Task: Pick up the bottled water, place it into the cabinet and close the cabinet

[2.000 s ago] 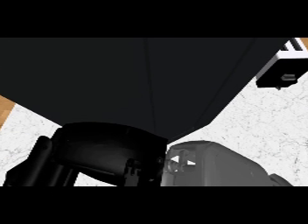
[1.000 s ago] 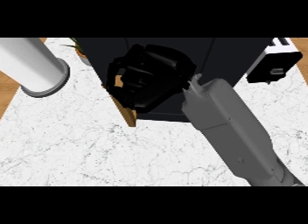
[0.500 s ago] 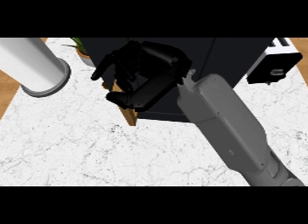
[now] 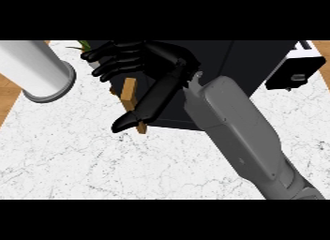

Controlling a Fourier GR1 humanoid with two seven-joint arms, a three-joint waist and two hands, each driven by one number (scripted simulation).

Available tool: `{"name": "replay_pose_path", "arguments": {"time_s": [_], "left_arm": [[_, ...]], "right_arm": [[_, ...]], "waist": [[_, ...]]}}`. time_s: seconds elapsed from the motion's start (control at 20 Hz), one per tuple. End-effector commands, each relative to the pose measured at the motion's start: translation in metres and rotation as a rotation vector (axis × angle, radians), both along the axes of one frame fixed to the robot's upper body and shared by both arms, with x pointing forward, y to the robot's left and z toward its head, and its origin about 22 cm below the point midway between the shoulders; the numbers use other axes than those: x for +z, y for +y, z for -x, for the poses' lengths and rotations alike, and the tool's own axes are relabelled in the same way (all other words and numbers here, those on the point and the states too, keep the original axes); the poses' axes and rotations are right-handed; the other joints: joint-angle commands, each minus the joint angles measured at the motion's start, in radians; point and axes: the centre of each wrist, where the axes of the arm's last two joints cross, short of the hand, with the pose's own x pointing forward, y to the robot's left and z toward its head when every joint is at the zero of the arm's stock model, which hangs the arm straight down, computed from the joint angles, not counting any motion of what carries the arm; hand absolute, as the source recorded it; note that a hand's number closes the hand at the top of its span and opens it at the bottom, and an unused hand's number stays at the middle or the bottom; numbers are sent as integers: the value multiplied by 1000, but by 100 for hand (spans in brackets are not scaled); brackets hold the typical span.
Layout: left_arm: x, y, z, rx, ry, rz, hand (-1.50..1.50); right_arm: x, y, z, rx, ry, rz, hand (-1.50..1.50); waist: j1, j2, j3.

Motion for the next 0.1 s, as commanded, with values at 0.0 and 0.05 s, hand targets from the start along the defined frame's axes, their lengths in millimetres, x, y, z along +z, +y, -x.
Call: {"name": "replay_pose_path", "arguments": {"time_s": [0.0, 0.05], "left_arm": [[1, -2, -12, -24, -23, -6, -150], [-5, -2, -5, -49, -19, 16, -150]], "right_arm": [[57, -39, -29, -218, -108, -98, -150], [49, -24, -29, -245, -97, -92, -150]], "waist": [[-19, 10, 7], [2, 10, 6]]}}
